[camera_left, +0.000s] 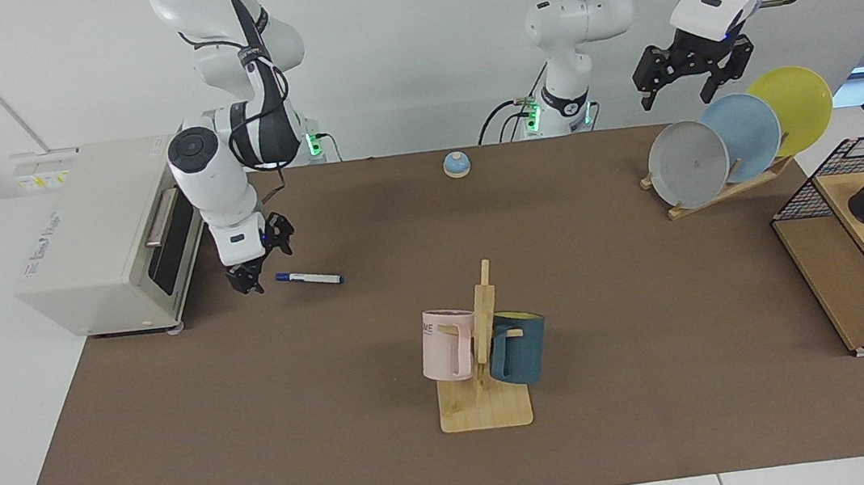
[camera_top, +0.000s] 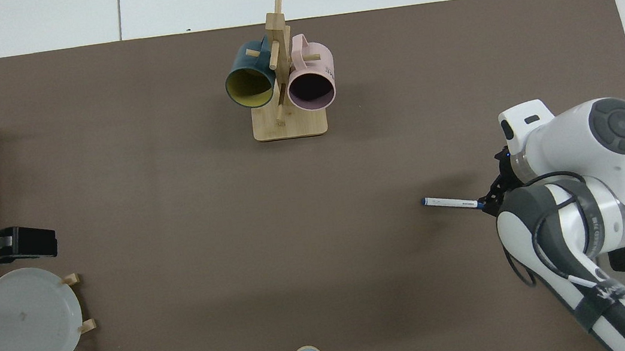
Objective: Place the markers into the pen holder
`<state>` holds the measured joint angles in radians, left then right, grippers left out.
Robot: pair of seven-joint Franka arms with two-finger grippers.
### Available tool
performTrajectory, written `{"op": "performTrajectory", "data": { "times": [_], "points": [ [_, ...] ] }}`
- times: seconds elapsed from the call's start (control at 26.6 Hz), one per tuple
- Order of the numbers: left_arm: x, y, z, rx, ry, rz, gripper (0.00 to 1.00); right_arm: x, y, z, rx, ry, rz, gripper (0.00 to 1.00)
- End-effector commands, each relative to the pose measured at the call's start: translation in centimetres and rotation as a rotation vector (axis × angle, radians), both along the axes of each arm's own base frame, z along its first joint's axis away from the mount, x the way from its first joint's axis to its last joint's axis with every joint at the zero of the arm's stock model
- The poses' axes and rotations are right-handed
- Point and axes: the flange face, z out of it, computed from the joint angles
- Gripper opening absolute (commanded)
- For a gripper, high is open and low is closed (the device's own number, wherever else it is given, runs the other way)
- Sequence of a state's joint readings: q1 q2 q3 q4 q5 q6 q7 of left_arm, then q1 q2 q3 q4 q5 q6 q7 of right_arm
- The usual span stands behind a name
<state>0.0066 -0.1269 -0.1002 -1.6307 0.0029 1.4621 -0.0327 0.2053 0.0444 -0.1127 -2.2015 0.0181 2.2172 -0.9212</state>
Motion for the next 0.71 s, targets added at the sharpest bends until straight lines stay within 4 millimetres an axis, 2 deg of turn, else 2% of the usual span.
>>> {"op": "performTrajectory", "data": {
  "times": [0.0,0.34,0.68],
  "points": [
    [-0.8,0.3,-0.3,-0.012,-0.009,-0.039,1.00,-1.7,-0.6,-2.0,0.039,-0.044,0.066,1.00],
    [-0.9,0.3,-0.7,-0.018,-0.001,-0.172,1.00,-2.4,-0.8,-6.2,0.076,-0.065,0.078,1.00],
    [-0.9,0.3,-0.7,-0.020,-0.001,-0.178,1.00,-3.2,-1.0,-7.6,0.074,-0.039,0.081,0.96]
  ]
}}
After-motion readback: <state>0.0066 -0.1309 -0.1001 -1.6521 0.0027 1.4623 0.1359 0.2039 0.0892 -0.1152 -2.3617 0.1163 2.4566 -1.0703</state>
